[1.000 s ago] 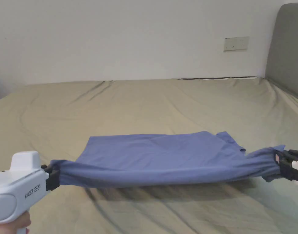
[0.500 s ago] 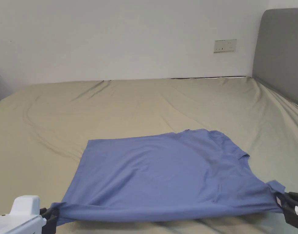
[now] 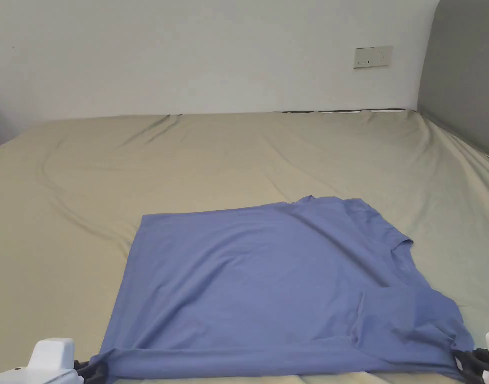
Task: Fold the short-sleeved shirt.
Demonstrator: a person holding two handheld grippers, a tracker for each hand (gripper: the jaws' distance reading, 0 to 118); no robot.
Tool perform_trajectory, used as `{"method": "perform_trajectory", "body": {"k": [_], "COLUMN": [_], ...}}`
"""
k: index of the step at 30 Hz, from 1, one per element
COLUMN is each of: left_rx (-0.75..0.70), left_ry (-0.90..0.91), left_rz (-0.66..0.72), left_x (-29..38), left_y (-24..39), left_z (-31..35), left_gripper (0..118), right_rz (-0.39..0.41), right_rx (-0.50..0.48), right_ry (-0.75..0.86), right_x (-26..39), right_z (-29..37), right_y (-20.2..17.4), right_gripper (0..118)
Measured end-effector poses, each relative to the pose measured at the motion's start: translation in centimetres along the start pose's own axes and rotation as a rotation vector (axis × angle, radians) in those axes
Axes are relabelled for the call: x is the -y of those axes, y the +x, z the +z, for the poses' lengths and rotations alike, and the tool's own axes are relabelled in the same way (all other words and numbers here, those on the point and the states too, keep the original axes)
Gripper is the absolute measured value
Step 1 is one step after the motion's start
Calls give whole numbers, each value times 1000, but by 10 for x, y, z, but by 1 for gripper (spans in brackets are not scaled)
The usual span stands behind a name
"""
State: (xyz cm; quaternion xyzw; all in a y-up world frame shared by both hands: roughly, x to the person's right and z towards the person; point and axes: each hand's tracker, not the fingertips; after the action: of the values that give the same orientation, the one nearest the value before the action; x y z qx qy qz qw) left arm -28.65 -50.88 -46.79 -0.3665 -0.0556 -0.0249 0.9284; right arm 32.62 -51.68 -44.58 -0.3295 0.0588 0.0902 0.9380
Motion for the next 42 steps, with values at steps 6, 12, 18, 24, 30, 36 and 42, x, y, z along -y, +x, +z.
{"method": "perform_trajectory", "body": {"k": [6,12,18,24,30,36,42], "left_rx": [4,-63,10,85,8,-13,34], "left_ry": [159,368,268,49,16,-1,33], "left_rz": [66,32,7,26,20,-78,-25], "left_x": [-15,-14,-3,-11,-17,-9,-3], "left_y": [-4,15,18,2,-1,13,14], "left_z": [71,145,135,66,12,-12,2], "left_gripper": [106,0,0,57,93,0,1], "right_rz": [-134,-198,-50,-70,-77,-85,-72], "right_rx": [-23,-59,-99,-140,-159,-152,-116], "right_ry": [163,358,385,306,268,243,199], "right_x": [-21,-55,-49,-50,-47,-46,-40], "right_z": [46,115,123,110,110,104,100], "right_y": [14,-18,-52,-61,-61,-54,-44], "right_gripper": [110,10,0,0,0,0,0]}}
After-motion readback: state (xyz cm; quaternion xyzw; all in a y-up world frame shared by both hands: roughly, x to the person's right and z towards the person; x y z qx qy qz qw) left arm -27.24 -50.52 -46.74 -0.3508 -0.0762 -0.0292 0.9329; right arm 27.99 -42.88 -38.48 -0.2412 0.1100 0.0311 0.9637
